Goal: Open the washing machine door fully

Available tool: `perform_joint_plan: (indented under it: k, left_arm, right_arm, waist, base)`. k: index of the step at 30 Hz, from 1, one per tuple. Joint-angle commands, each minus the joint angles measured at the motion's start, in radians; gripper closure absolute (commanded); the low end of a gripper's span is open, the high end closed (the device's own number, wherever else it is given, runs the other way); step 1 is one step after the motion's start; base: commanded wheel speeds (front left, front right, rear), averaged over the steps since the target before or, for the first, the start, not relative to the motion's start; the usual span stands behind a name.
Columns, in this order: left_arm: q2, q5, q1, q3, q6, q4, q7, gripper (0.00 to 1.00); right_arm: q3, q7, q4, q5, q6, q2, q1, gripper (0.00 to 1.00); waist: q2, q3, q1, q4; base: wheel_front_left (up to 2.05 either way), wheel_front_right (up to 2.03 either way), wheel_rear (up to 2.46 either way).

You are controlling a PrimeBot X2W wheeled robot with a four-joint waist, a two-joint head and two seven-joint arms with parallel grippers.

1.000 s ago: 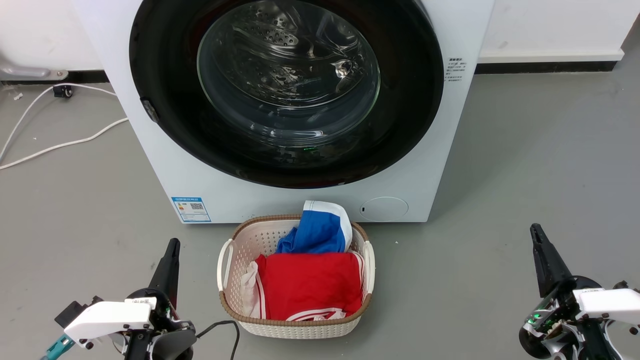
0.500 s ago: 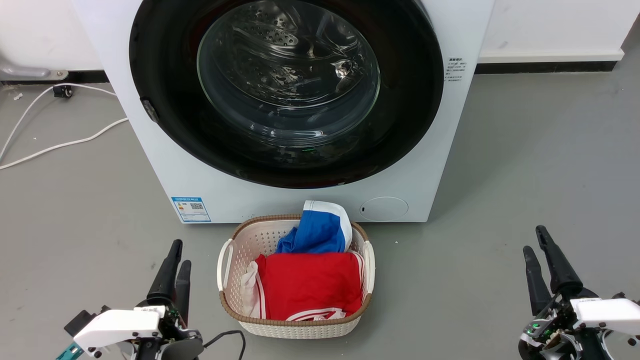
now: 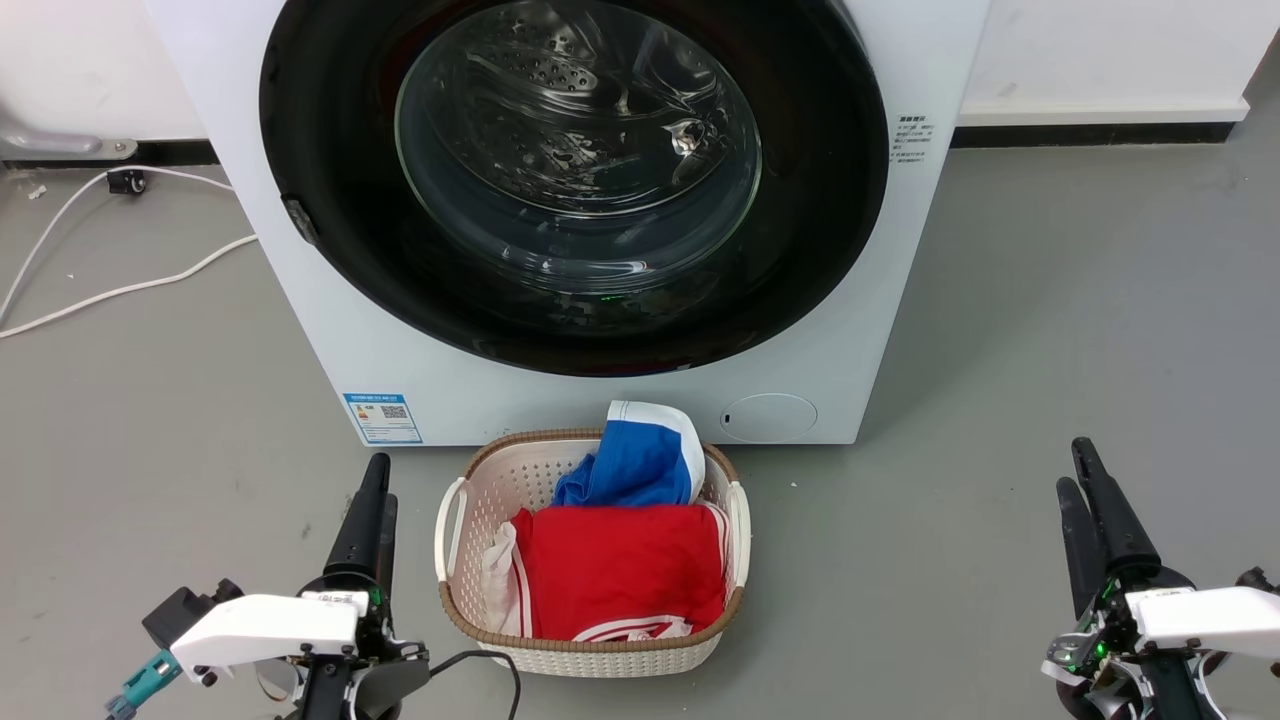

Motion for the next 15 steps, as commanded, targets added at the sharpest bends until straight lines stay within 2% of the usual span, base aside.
perform_joint_plan:
  k: [1, 14, 15]
  left_arm:
    - [0.003, 0.047, -0.03, -0.008, -0.002, -0.024, -0.012, 0.0]
    - [0.003, 0.365, -0.031, -0.039, -0.002, -0.052, -0.064, 0.0]
    - [0.003, 0.365, -0.031, -0.039, -0.002, -0.052, -0.064, 0.0]
  right_arm:
    - [0.008, -0.014, -0.025, -0.041, 0.001, -0.015, -0.009, 0.0]
    - [0.02, -0.067, -0.076, -0.372, 0.001, -0.03, 0.0, 0.0]
    - [0.02, -0.067, -0.076, -0.372, 0.001, -0.03, 0.0, 0.0]
  waist:
    - [0.0, 0.0, 0.0, 0.0]
    - [0.0, -0.002, 0.0, 0.006]
    - [0.0, -0.002, 0.0, 0.006]
  base:
    - [0.0, 0.0, 0.0]
    - [0.0, 0.0, 0.0]
    - [0.0, 0.0, 0.0]
